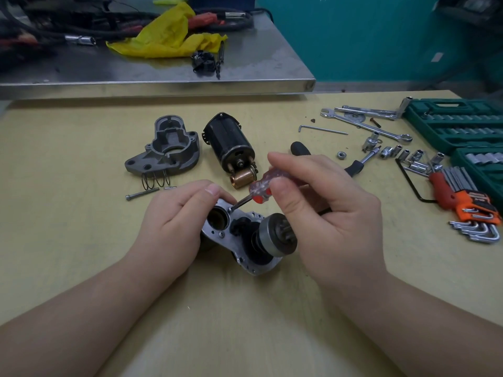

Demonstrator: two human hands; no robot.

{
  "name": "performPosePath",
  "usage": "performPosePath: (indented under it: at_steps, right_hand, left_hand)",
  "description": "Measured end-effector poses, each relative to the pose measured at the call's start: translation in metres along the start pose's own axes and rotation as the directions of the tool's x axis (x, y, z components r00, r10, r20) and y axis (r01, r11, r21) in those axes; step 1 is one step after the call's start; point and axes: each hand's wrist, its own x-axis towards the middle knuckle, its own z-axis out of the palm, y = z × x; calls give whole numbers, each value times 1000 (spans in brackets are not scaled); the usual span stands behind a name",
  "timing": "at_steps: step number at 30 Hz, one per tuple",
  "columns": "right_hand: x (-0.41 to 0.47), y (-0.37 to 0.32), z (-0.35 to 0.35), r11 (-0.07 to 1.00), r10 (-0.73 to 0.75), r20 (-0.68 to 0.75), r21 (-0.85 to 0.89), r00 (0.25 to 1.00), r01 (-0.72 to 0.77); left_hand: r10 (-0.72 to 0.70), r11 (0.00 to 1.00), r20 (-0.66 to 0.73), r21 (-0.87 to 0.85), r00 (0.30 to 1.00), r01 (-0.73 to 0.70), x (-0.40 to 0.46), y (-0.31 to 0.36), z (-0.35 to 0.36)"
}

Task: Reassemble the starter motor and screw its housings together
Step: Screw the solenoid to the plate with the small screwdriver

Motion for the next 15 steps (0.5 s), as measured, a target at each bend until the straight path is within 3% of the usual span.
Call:
performPosePath:
  at_steps: [15]
  right_hand:
    - [-3,-1,1,1000,15,-13,-4,1000,-15]
  left_hand:
    - [13,1000,-6,-16,1000,-13,1,-1,0]
